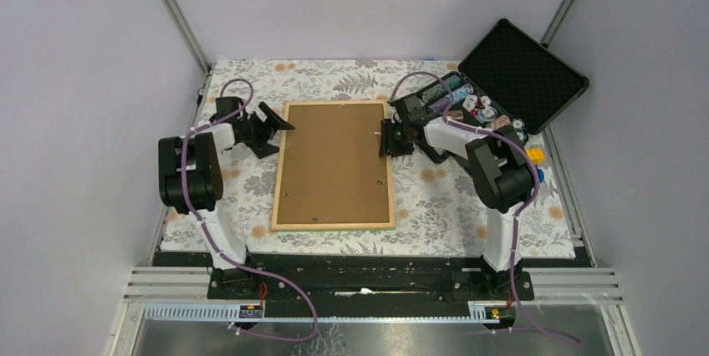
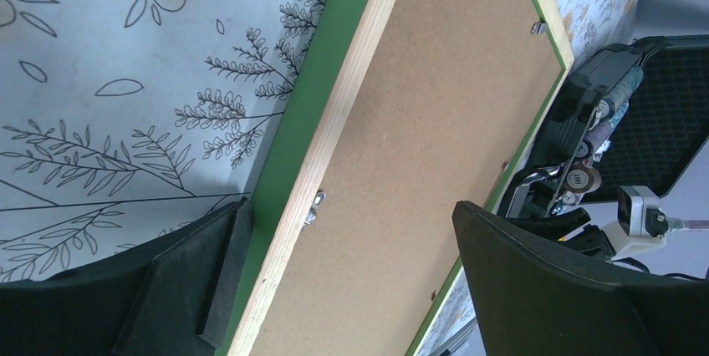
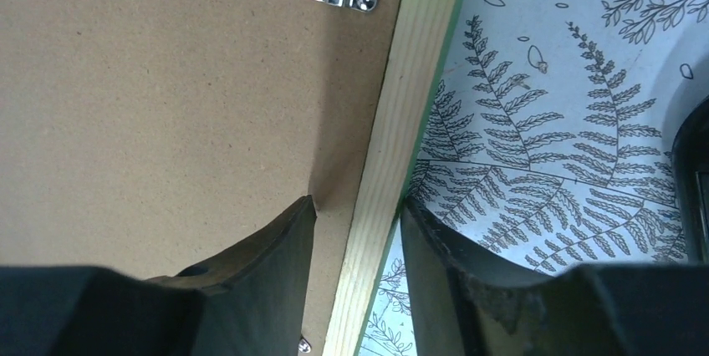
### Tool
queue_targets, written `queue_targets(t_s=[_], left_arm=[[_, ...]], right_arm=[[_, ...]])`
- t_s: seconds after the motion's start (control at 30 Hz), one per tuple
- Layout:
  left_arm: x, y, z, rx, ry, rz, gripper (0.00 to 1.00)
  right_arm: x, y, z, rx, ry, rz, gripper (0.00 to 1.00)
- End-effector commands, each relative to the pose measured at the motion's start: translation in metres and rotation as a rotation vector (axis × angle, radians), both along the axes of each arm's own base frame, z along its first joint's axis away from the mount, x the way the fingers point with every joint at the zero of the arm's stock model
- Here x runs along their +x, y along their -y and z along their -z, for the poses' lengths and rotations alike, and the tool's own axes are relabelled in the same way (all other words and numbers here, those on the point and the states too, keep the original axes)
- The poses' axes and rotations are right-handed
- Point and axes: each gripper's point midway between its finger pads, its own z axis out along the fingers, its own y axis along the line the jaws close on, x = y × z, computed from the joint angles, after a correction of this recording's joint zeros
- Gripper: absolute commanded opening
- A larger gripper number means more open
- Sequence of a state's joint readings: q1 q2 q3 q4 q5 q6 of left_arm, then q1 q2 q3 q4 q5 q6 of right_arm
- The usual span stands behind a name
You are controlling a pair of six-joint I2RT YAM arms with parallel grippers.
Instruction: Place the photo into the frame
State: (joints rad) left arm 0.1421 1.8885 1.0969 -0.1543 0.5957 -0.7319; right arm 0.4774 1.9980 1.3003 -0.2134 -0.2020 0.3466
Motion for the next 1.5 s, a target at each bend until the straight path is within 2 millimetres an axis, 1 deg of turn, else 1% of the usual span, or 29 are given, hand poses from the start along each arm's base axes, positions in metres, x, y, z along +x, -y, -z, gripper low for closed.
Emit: queue_targets(t_s=[0.0, 0.13, 0.27, 0.37, 0.47, 0.57, 0.63, 0.73, 0.83, 0.9, 1.0, 1.1, 1.17, 1.2, 1.27, 1.37, 1.47], left_arm=[[-0.02, 0.021, 0.019, 0.001, -0.069, 0.065, 0.99], [-0.016, 0.014, 0.004, 0.062, -0.019, 0.079, 0.99], [-0.015, 0.009, -0.005, 0.106, 0.011, 0.086, 0.99], [-0.017, 0.01, -0.01, 0.101, 0.024, 0.098, 0.99], [-0.021, 0.017, -0.007, 0.061, 0.017, 0.122, 0.99], [-0.028, 0.028, -0.001, -0.013, -0.005, 0.132, 0.99], [-0.032, 0.03, 0.001, -0.034, -0.007, 0.127, 0.99], [-0.035, 0.032, -0.001, -0.045, -0.005, 0.126, 0.99], [-0.036, 0.034, -0.005, -0.07, 0.006, 0.116, 0.99], [-0.036, 0.033, -0.009, -0.074, 0.014, 0.111, 0.99], [-0.037, 0.036, -0.015, -0.1, 0.03, 0.103, 0.99], [-0.04, 0.04, -0.017, -0.142, 0.029, 0.096, 0.99], [-0.041, 0.038, -0.019, -0.14, 0.03, 0.089, 0.99], [-0.04, 0.036, -0.02, -0.132, 0.032, 0.08, 0.99], [-0.039, 0.028, -0.023, -0.119, 0.04, 0.056, 0.99], [-0.037, 0.017, -0.03, -0.111, 0.057, 0.023, 0.99], [-0.035, 0.011, -0.031, -0.11, 0.062, 0.01, 0.99]], right_arm=[[-0.005, -0.009, -0.012, -0.022, 0.054, -0.038, 0.52], [-0.006, -0.009, -0.022, 0.004, 0.083, -0.039, 0.6], [-0.006, -0.007, -0.023, 0.019, 0.094, -0.034, 0.69], [-0.008, -0.009, -0.02, 0.043, 0.079, -0.041, 0.75], [-0.012, -0.014, -0.019, 0.079, 0.069, -0.054, 0.8], [-0.012, -0.016, -0.013, 0.083, 0.061, -0.057, 0.82], [-0.013, -0.017, -0.012, 0.088, 0.052, -0.063, 0.82], [-0.016, -0.02, -0.008, 0.103, 0.036, -0.076, 0.82], [-0.011, -0.019, -0.009, 0.093, 0.046, -0.06, 0.82], [-0.001, -0.011, -0.012, 0.05, 0.082, -0.014, 0.81], [0.02, 0.002, -0.021, -0.027, 0.153, 0.062, 0.81], [0.042, 0.003, -0.03, -0.068, 0.2, 0.094, 0.85], [0.059, 0.006, -0.033, -0.115, 0.222, 0.121, 0.87], [0.069, 0.005, -0.039, -0.121, 0.243, 0.129, 0.88], [0.079, 0.002, -0.042, -0.125, 0.263, 0.13, 0.89], [0.096, -0.009, -0.05, -0.112, 0.29, 0.111, 0.89], [0.113, -0.019, -0.05, -0.11, 0.301, 0.095, 0.89]])
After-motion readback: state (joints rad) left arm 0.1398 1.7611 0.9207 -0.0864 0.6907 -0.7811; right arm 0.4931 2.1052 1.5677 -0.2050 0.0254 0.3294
